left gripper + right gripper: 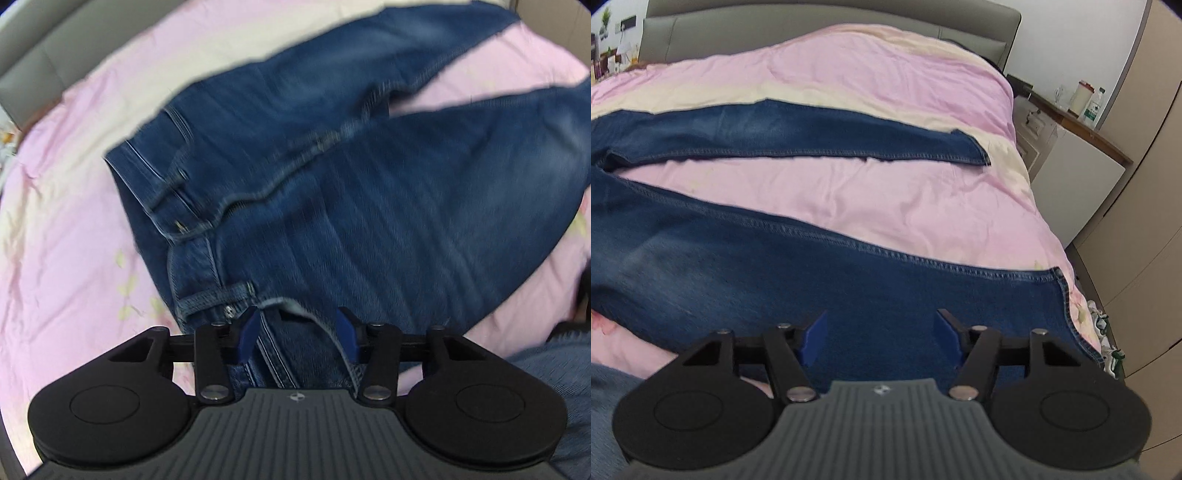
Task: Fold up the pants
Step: 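Grasp the waistband with the left gripper while the right gripper grasps a leg hem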
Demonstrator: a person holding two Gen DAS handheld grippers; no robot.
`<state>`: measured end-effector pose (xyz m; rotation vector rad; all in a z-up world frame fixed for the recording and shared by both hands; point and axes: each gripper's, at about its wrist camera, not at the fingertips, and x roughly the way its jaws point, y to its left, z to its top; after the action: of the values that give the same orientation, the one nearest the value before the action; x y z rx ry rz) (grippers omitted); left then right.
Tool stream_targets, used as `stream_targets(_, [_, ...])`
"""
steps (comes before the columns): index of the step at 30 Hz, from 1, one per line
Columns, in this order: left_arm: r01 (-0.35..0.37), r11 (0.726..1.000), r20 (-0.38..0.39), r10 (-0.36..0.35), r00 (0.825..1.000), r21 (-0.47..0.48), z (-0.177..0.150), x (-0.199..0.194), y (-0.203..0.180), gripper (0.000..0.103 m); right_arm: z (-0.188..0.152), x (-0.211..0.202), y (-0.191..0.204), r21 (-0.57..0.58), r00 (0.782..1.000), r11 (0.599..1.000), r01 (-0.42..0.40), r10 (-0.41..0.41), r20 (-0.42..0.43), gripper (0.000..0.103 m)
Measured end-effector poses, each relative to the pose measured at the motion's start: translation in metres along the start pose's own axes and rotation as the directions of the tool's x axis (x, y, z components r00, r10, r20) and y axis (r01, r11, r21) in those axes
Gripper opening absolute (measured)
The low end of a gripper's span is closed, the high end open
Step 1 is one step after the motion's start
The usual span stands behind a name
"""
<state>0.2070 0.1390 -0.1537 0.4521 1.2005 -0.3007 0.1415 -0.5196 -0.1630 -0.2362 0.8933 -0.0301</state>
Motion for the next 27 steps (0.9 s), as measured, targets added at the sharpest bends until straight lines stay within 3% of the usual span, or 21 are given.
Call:
stream_targets(3, [-0.007, 1.000, -0.080, 0.009, 0.997, 0.014, -0.002, 0.025, 0.003, 0.054, -0.013, 0.022, -0.011, -0.009, 0.998, 1.000, 0.018, -0.019, -0.059, 0.050])
stream_targets(6, [-0.021, 0.999, -0.138, 0.017, 0.990, -0.032, -0.002, 0.046, 0.011, 0.052, -0.023, 0.044, -0.026, 0.014, 0.990, 0.998, 0.066, -0.064, -0.123, 0.050])
stream_targets(9, [-0.037, 0.999, -0.158, 0.036, 0.987, -0.008, -0.004, 0.053, 0.009, 0.051, -0.031, 0.061, -0.037, 0.022, 0.980, 0.995, 0.102, -0.096, -0.175, 0.050])
stream_targets(12, [-0.058, 0.997, -0.142, 0.065, 0.988, 0.053, -0.004, 0.035, 0.004, 0.046, -0.032, 0.061, -0.041, 0.019, 0.979, 0.994, 0.107, -0.102, -0.177, 0.050])
stream_targets(15, [-0.005, 0.990, -0.127, 0.023, 0.992, 0.139, -0.008, 0.001, -0.003, 0.047, -0.029, 0.050, -0.039, -0.010, 0.982, 0.995, 0.099, -0.100, -0.162, 0.053])
stream_targets(22, [0.123, 0.939, -0.156, -0.076, 0.985, 0.322, 0.006, -0.033, -0.054, 0.066, -0.032, 0.034, -0.041, 0.001, 0.984, 0.994, 0.106, -0.105, -0.144, 0.056])
stream_targets(24, [0.180, 0.916, -0.220, -0.105, 0.970, 0.359, 0.017, -0.024, -0.072, 0.069, -0.034, 0.029, -0.043, 0.011, 0.984, 0.994, 0.109, -0.107, -0.140, 0.056])
stream_targets(27, [0.223, 0.889, -0.333, -0.085, 0.939, 0.400, 0.026, -0.006, -0.096, 0.070, -0.036, 0.022, -0.044, 0.009, 0.986, 0.994, 0.113, -0.111, -0.125, 0.058])
